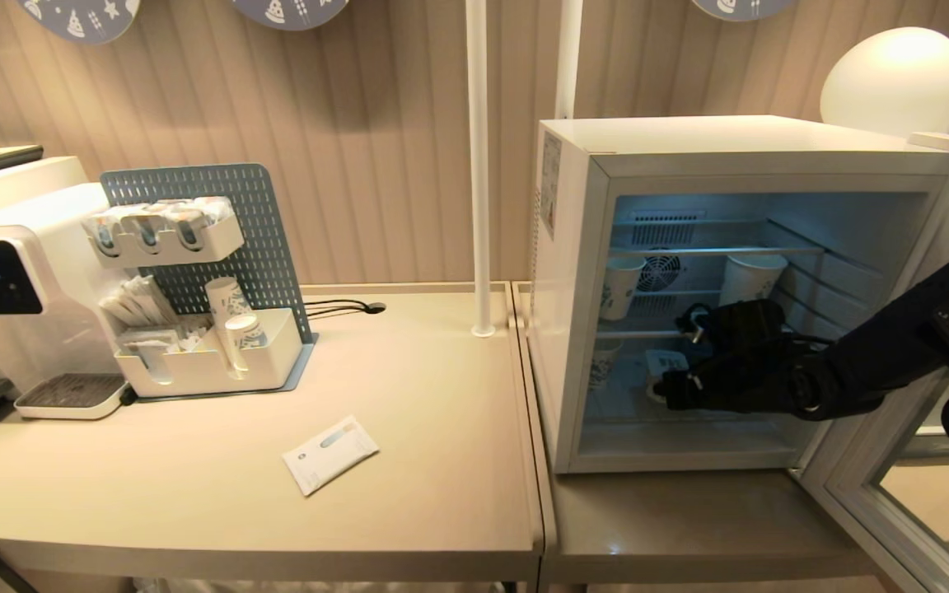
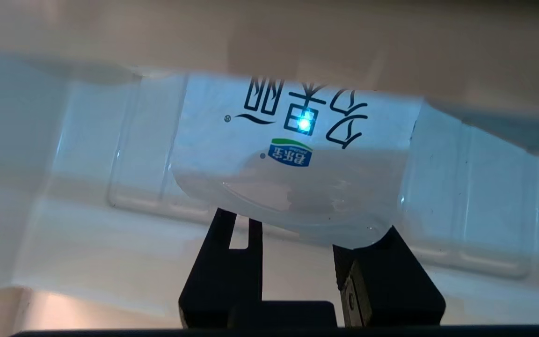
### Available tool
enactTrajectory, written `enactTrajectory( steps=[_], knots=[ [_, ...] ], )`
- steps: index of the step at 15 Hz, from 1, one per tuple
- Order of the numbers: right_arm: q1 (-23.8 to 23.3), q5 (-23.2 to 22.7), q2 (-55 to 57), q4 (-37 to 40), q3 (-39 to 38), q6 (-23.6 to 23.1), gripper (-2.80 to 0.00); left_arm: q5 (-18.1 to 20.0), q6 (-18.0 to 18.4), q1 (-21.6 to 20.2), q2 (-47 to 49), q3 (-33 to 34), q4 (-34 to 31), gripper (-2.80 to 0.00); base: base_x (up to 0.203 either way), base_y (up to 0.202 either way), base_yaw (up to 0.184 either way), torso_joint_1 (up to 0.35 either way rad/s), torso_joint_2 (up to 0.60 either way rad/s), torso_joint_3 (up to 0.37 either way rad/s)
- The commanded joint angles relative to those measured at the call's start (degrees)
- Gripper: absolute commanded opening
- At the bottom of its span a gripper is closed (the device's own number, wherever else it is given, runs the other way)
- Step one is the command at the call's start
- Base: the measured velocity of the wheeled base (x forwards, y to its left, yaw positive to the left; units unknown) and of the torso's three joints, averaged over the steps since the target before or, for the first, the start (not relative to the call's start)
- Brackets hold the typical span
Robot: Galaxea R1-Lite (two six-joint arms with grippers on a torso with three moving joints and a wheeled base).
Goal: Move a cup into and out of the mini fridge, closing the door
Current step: Put the yoghurt in the freezer
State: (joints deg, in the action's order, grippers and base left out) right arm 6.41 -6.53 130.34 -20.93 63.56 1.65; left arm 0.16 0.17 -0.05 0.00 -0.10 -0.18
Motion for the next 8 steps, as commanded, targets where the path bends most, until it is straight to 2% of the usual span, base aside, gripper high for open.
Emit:
enactTrajectory(
  steps=[1,8],
  knots=[
    [0.09,0.29,0.27,-1.13,-0.62,0.02,-2.80,0.02,0.01,-0.03,0.09,0.01,0.01,-2.80,0.000,0.000,0.000,0.000,0.00,0.000],
    [0.18,0.29,-0.18,-1.39,-3.09,-0.94,-2.80,0.02,0.01,0.03,0.09,0.01,-0.08,-2.80,0.000,0.000,0.000,0.000,0.00,0.000]
  ],
)
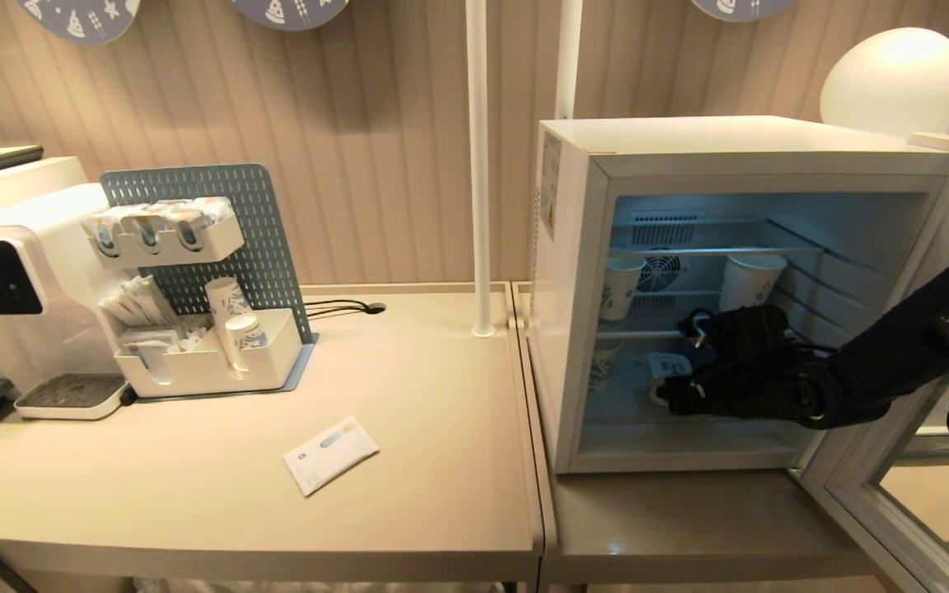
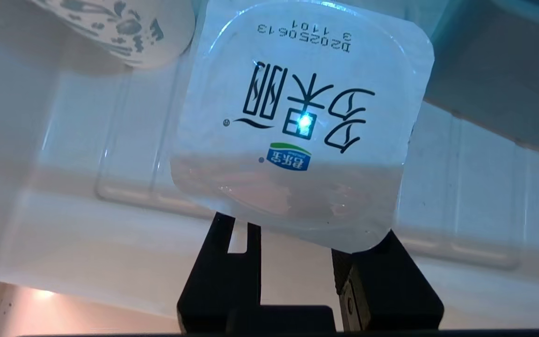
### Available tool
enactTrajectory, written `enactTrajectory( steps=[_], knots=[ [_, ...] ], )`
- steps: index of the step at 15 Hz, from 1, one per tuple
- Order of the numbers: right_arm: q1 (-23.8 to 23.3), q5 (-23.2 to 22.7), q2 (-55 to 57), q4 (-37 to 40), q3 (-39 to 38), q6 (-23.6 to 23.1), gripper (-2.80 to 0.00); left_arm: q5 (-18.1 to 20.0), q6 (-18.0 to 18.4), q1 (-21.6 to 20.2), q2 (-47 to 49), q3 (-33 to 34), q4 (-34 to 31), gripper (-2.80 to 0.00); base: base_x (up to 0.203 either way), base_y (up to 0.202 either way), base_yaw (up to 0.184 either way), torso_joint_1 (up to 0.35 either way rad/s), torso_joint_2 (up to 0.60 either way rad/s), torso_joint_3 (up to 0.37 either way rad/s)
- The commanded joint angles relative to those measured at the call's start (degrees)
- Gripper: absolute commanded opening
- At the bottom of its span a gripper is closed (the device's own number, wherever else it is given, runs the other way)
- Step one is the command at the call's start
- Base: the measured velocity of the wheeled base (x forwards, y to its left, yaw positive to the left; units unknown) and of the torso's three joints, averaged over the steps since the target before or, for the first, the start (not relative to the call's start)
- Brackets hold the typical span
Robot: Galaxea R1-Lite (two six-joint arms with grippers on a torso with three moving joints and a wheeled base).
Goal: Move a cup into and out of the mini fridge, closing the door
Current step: Put the yoghurt in the freezer
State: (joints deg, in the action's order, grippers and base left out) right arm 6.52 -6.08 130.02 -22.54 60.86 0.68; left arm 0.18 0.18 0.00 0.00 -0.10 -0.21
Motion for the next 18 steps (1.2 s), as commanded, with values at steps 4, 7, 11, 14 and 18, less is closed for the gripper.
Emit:
enactTrajectory(
  steps=[4,7,11,14,18],
  knots=[
    [0.02,-0.07,-0.03,-1.75,-2.56,-0.79,0.00,-0.01,0.02,-0.03,0.09,0.01,-0.06,-2.80,0.000,0.000,0.000,0.000,0.00,0.000],
    [0.07,0.02,-0.03,-2.07,-3.04,-0.95,0.00,-0.01,-0.01,-0.01,0.09,0.01,0.02,-2.80,0.000,0.000,0.000,0.000,0.00,0.000],
    [0.07,0.72,-0.84,-2.25,-3.68,-1.11,0.00,-0.01,-0.01,-0.02,0.09,0.01,-0.06,-2.80,0.000,0.000,0.000,0.000,0.00,0.000],
    [0.01,0.72,-4.51,-2.19,-4.95,-0.98,0.00,-0.01,0.03,-0.03,0.09,0.01,0.00,-2.80,0.000,0.000,0.000,0.000,0.00,0.000],
    [-0.18,0.71,-12.74,-1.74,-8.77,-1.78,0.00,0.08,0.08,-0.08,0.09,0.01,-0.06,-2.80,0.000,0.000,0.000,0.000,0.00,0.000]
  ],
)
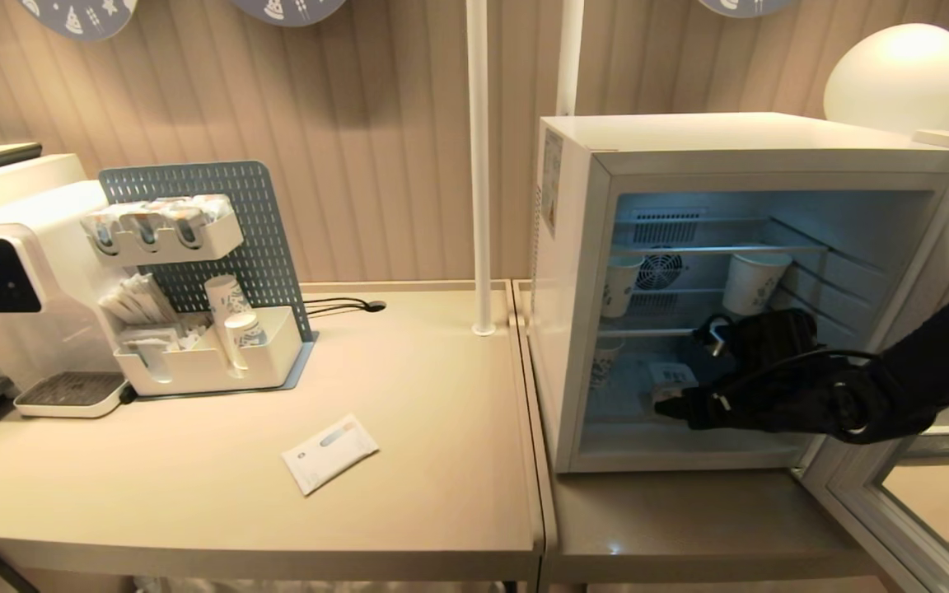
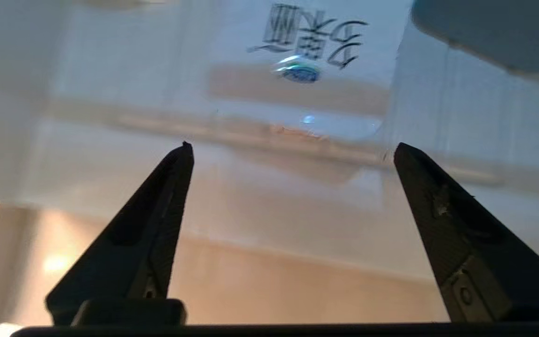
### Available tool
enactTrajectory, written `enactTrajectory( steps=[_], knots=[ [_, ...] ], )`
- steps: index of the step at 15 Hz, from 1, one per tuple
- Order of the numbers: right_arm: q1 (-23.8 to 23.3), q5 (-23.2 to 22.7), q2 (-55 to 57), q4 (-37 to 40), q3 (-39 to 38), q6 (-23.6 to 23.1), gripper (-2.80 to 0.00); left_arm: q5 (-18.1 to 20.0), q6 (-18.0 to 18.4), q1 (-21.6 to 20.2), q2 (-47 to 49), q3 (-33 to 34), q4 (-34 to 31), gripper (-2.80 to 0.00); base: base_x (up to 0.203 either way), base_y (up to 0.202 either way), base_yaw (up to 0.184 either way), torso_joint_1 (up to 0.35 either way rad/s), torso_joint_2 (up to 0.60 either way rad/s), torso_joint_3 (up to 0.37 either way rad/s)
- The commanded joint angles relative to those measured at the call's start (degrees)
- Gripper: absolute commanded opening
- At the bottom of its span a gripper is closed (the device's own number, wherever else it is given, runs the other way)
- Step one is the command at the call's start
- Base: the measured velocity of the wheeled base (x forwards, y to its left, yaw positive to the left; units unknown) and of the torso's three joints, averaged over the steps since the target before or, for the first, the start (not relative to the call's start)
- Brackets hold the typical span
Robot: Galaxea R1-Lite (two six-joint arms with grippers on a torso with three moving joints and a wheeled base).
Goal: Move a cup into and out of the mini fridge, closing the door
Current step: Put the yoghurt in the freezer
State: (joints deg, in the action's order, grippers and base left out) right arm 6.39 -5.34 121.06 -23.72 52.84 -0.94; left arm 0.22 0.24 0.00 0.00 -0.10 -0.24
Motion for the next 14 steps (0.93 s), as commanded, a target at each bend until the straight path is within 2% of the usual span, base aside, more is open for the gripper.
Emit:
enactTrajectory(
  steps=[1,5,9,10,12,14],
  knots=[
    [0.00,0.10,-4.53,-0.80,-1.72,-0.37,0.00,0.04,0.02,-0.01,0.09,0.01,-0.02,-2.80,0.000,0.000,0.000,0.000,0.00,0.000],
    [0.03,0.15,-13.05,-0.79,-7.13,-0.50,0.00,-0.02,0.02,-0.01,0.09,0.01,-0.02,-2.80,0.000,0.000,0.000,0.000,0.00,0.000],
    [-0.01,1.07,-27.43,-0.87,-17.85,-0.12,0.00,0.04,0.02,-0.07,0.09,0.01,-0.02,-2.80,0.000,0.000,0.000,0.000,0.00,0.000],
    [-0.02,1.24,-31.83,-0.85,-20.48,0.08,-2.80,0.04,0.02,0.00,0.09,0.01,-0.02,-2.80,0.000,0.000,0.000,0.000,0.00,0.000],
    [0.12,5.27,-42.03,-0.26,-25.19,1.67,-2.80,0.04,0.02,0.00,0.09,0.01,-0.02,-2.80,0.000,0.000,0.000,0.000,0.00,0.000],
    [1.82,15.48,-52.14,2.14,-28.66,2.78,-2.80,0.04,0.02,-0.07,0.09,0.01,-0.02,-2.80,0.000,0.000,0.000,0.000,0.00,0.000]
  ],
)
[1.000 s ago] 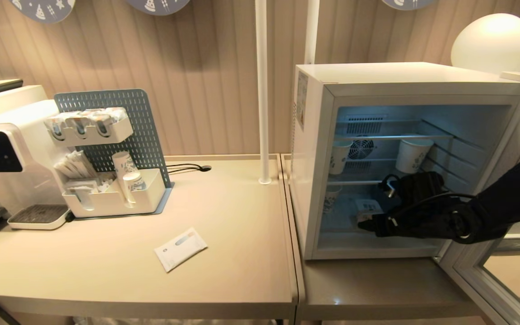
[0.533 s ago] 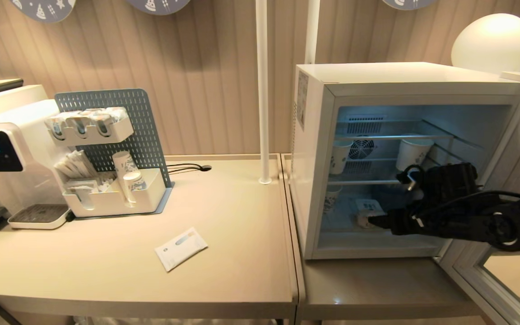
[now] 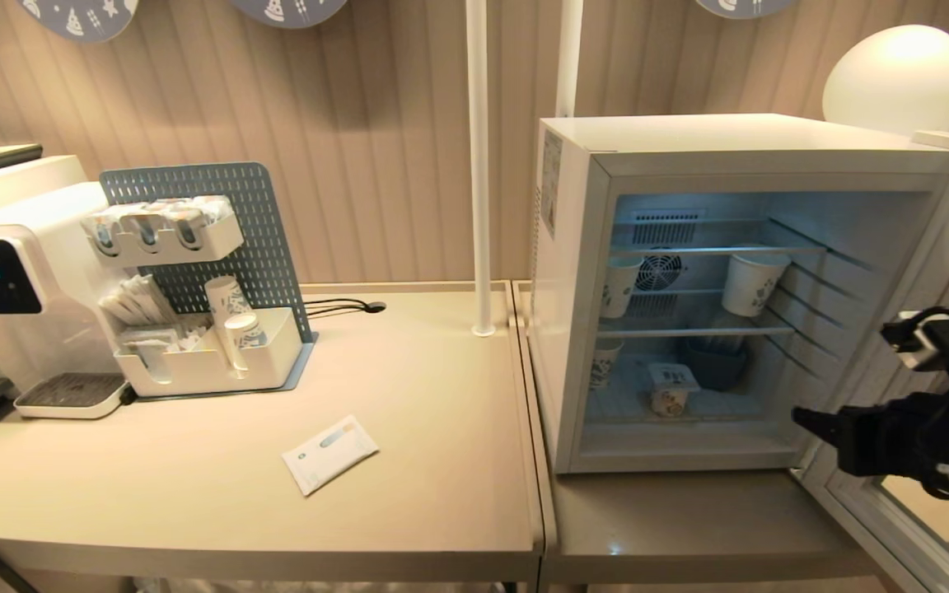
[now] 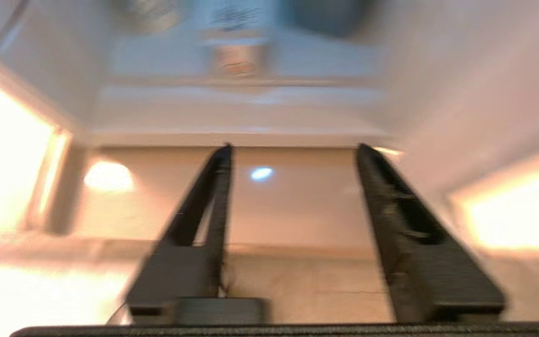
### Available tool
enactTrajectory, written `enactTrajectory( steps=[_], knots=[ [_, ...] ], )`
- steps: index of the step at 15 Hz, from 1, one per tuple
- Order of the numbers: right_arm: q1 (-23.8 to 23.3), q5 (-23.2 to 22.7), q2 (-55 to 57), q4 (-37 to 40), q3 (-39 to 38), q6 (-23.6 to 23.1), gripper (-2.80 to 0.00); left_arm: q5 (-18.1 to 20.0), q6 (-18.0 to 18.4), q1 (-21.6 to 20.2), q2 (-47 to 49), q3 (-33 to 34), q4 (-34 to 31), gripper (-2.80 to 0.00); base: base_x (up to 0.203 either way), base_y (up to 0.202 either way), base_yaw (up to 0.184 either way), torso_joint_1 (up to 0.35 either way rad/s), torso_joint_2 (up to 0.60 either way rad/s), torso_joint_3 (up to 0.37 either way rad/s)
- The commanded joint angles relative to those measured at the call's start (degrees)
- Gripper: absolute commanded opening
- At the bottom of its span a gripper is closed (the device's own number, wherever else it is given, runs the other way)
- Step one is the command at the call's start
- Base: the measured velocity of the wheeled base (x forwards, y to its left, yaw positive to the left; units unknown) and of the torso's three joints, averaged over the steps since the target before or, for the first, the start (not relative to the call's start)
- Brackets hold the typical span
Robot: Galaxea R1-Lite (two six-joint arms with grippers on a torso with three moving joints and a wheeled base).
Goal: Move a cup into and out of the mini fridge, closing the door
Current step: Close the freezer door
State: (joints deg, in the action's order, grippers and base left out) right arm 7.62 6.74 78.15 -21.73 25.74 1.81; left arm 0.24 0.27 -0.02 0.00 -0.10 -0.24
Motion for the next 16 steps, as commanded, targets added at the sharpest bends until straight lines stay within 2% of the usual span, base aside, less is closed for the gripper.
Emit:
enactTrajectory(
  steps=[1,3,5,7,8,10,12,14,16],
  knots=[
    [2.37,8.11,-14.71,2.66,-2.64,0.41,-2.80,0.02,0.00,0.02,0.09,0.01,-0.02,-2.80,0.000,0.000,0.000,0.000,0.00,0.000],
    [6.08,15.60,-25.95,10.31,-3.43,0.89,-2.80,0.02,0.00,0.01,0.09,0.01,-0.02,-2.80,0.000,0.000,0.000,0.000,0.00,0.000],
    [8.20,25.48,-36.58,18.78,-3.46,1.18,-2.80,0.02,0.00,-0.06,0.09,0.01,-0.02,-2.80,0.000,0.000,0.000,0.000,0.00,0.000],
    [8.31,38.22,-45.20,23.87,-3.79,0.87,-2.80,0.02,0.00,0.02,0.09,0.01,-0.02,-2.80,0.000,0.000,0.000,0.000,0.00,0.000],
    [6.12,41.25,-49.69,25.52,-3.94,-0.11,-2.80,0.02,0.00,-0.03,0.09,0.01,-0.02,-2.80,0.000,0.000,0.000,0.000,0.00,0.000],
    [1.39,43.88,-58.80,26.87,-5.51,-2.91,-2.80,0.02,0.00,-0.01,0.09,0.01,-0.02,-2.80,0.000,0.000,0.000,0.000,0.00,0.000],
    [-1.36,46.26,-62.24,24.89,-10.16,-1.65,-2.80,0.00,0.00,0.01,0.09,0.01,-0.02,-2.80,0.000,0.000,0.000,0.000,0.00,0.000],
    [-2.58,48.14,-61.65,20.64,-12.67,-0.27,-2.80,0.02,0.00,0.02,0.09,0.01,-0.02,-2.80,0.000,0.000,0.000,0.000,0.00,0.000],
    [-2.58,46.95,-61.63,12.42,-14.11,0.37,-2.80,-0.01,0.00,-0.06,0.09,0.01,-0.02,-2.80,0.000,0.000,0.000,0.000,0.00,0.000]
  ],
)
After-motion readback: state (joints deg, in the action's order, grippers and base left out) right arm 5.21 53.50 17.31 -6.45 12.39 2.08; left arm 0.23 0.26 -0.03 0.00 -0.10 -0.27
